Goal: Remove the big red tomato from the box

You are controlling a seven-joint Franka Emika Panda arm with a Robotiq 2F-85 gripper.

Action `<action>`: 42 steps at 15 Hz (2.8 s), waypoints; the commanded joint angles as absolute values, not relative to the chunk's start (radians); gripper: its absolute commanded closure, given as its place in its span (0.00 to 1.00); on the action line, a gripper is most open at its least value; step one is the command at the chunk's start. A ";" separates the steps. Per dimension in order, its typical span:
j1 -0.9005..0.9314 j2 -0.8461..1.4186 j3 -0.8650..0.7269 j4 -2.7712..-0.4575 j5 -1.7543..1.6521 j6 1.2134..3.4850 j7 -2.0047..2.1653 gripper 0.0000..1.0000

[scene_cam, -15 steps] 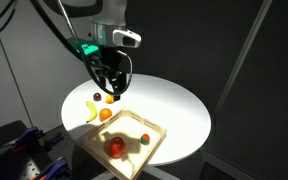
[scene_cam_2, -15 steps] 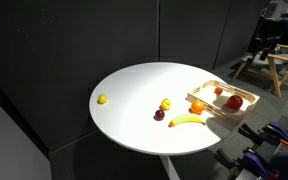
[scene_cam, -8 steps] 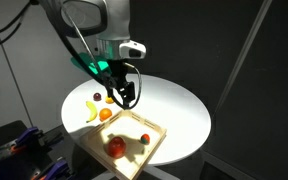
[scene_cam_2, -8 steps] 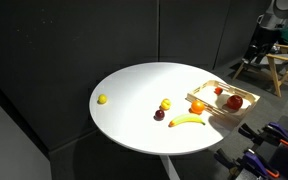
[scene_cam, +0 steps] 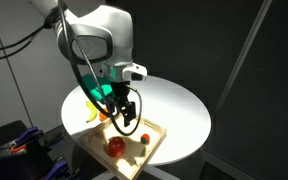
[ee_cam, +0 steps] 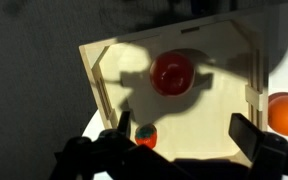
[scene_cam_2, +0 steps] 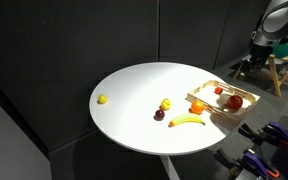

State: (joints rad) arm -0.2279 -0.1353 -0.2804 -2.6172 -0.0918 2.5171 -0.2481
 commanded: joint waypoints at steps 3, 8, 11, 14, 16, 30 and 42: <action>-0.238 -0.025 -0.276 -2.597 -0.105 2.578 -0.273 0.00; -0.233 0.048 -0.261 -2.598 -0.100 2.650 -0.261 0.00; -0.227 0.091 -0.246 -2.593 -0.102 2.689 -0.246 0.00; -0.222 0.123 -0.233 -2.587 -0.101 2.713 -0.241 0.00; -0.222 0.145 -0.228 -2.580 -0.107 2.726 -0.238 0.00; -0.229 0.161 -0.221 -2.588 -0.096 2.734 -0.252 0.00; -0.242 0.206 -0.205 -2.589 -0.068 2.800 -0.273 0.00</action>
